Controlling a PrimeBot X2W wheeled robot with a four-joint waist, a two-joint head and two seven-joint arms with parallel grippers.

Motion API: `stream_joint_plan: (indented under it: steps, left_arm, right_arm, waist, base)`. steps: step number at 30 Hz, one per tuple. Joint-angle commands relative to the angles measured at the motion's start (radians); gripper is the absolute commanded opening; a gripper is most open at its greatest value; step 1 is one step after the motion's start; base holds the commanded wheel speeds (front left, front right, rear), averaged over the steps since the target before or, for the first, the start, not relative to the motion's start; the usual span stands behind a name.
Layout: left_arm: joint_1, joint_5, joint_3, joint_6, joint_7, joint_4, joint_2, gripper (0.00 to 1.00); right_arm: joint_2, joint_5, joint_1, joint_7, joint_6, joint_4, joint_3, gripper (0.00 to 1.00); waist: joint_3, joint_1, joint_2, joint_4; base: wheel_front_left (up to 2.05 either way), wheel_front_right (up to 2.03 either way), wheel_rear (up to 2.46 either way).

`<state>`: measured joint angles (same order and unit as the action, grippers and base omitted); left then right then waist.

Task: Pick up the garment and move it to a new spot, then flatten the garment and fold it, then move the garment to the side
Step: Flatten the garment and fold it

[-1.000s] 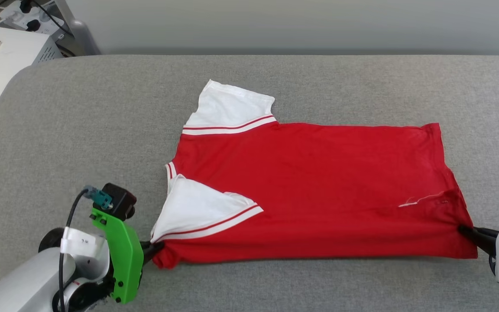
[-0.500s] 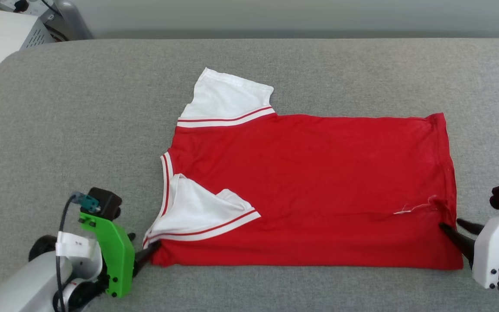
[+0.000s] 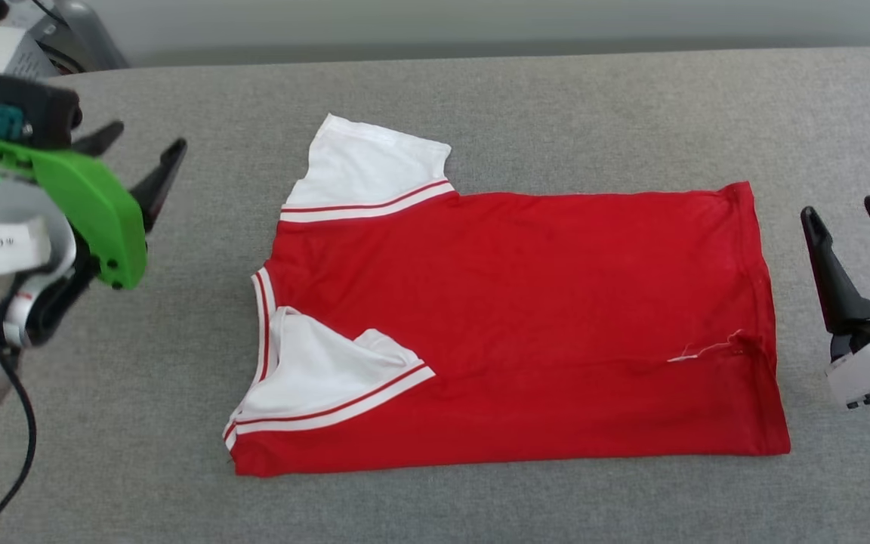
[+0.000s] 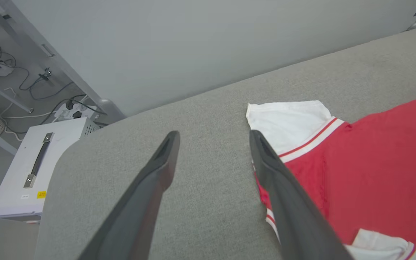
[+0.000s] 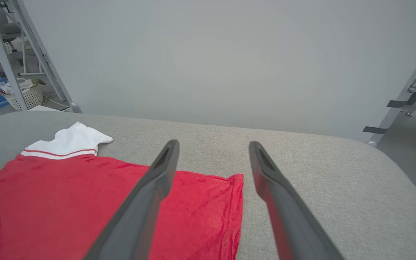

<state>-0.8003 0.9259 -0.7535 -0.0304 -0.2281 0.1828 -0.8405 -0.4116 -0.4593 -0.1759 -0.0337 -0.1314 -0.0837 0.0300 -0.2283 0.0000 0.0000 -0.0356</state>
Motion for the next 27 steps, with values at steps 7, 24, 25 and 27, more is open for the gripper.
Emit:
stream_joint_plan:
  steps: [7,24,25,27]
  left_arm:
    - [-0.293,-0.044,0.003,0.076,-0.067,0.144,0.118,1.0]
    - [-0.616,0.042,-0.127,0.146,-0.598,0.512,0.245,1.0]
    - [-0.614,0.047,-0.124,0.146,-0.599,0.526,0.247,1.0]
    - [-0.605,0.061,-0.123,0.147,-0.609,0.553,0.253,1.0]
  right_arm:
    - [0.084,0.061,-0.032,0.013,0.001,-0.095,0.003,1.0]
    - [0.096,0.03,-0.164,0.03,0.001,-0.094,0.087,1.0]
    - [0.094,0.027,-0.168,0.033,0.001,-0.091,0.089,1.0]
    - [0.088,0.022,-0.175,0.04,0.001,-0.082,0.092,1.0]
  waist:
    - [-0.173,0.0,0.0,-0.091]
    - [-0.389,0.0,0.0,-0.202]
    - [-0.393,0.0,0.0,-0.205]
    - [-0.398,0.0,0.0,-0.207]
  base:
    - [0.0,0.0,0.0]
    - [0.0,0.0,0.0]
    - [0.0,0.0,0.0]
    - [0.0,0.0,0.0]
